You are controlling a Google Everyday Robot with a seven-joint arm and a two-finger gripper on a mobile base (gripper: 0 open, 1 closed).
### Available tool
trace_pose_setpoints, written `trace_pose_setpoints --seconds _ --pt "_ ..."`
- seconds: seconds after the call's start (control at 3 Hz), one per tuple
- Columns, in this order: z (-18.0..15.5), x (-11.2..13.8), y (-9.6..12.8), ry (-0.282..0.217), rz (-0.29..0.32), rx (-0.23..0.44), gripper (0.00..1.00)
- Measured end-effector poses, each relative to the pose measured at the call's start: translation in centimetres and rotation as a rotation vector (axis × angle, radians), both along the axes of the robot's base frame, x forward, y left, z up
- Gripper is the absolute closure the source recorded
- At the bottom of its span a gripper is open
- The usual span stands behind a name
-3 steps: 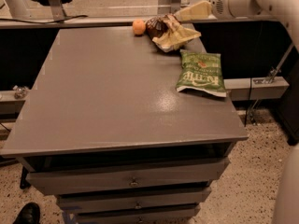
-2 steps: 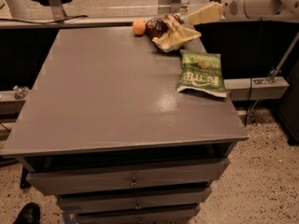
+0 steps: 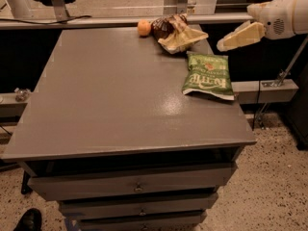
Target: Move brown chip bag near orange
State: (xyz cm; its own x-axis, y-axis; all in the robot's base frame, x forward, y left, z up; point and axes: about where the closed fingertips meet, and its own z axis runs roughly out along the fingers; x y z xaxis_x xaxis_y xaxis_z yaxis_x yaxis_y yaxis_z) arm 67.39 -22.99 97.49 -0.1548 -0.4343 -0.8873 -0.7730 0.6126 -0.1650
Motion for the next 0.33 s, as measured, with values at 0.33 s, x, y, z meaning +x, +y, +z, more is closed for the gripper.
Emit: trace_pose_setpoints --seconds 0.33 --pt "0.0 0.03 0.04 0.0 0.0 0.001 0.0"
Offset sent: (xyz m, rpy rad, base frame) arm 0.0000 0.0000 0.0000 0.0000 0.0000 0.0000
